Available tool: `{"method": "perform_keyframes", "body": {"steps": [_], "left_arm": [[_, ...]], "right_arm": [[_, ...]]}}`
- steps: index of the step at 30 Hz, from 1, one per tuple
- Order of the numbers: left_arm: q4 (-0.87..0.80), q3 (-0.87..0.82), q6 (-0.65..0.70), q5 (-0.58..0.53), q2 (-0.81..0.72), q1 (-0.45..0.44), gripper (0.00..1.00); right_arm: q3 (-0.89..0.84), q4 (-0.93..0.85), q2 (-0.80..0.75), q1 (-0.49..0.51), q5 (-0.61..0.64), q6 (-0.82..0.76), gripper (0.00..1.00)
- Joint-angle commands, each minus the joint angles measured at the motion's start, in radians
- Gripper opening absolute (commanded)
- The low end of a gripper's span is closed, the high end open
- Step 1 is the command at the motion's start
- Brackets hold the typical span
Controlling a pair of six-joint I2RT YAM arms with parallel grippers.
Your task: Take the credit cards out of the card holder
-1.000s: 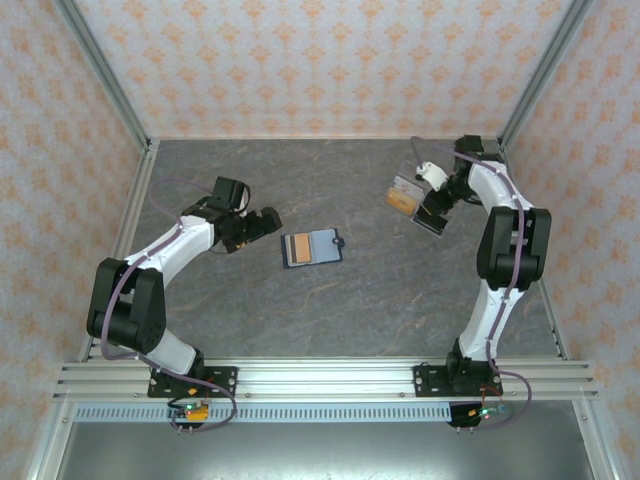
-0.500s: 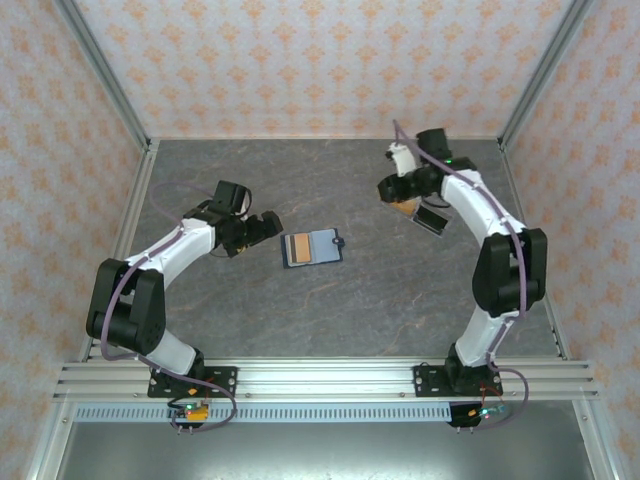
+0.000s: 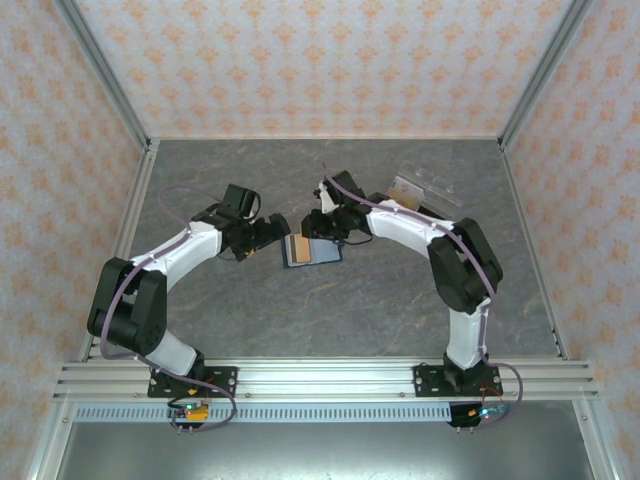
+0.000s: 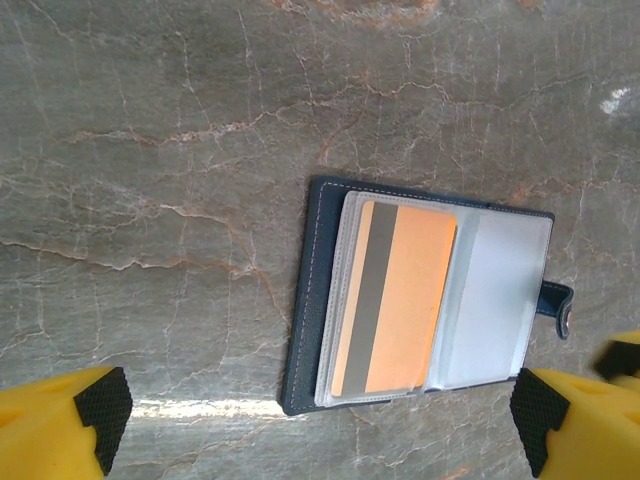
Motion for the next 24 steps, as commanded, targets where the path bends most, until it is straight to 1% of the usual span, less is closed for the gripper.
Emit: {"method": "perform_keyframes", "body": {"steps": [1,3,7,12,14,16,19,21,24], "left_arm": [[0.019,-0.019,-0.036,-0.026,0.018,-0.010,1.00],[0.020,-0.014,-0.022,-0.022,0.029,-0.020,0.99],[0.020,0.009,-0.006,-0.009,0.066,-0.044,0.88],[0.056,0.019,-0.018,0.023,0.095,-0.056,0.72],[0.060,0.024,-0.021,0.027,0.102,-0.059,0.68],[0.065,0.033,-0.023,0.037,0.115,-0.061,0.59],[0.080,0.038,-0.030,0.053,0.132,-0.065,0.47],[0.090,0.042,-0.033,0.061,0.143,-0.069,0.43],[0.102,0.052,-0.035,0.078,0.165,-0.073,0.33]], "right_arm": [[-0.003,0.071,0.051,0.016,0.054,0.171,0.32],[0.013,0.053,0.082,0.022,0.065,0.188,0.30],[0.032,0.038,0.129,0.022,0.054,0.202,0.25],[0.038,0.014,0.151,0.023,0.079,0.198,0.20],[0.039,0.008,0.156,0.022,0.084,0.196,0.20],[0.043,0.002,0.161,0.020,0.083,0.191,0.18],[0.045,0.000,0.164,0.020,0.085,0.191,0.17],[0.046,-0.003,0.169,0.019,0.086,0.190,0.16],[0.046,-0.006,0.169,0.019,0.087,0.188,0.16]]}}
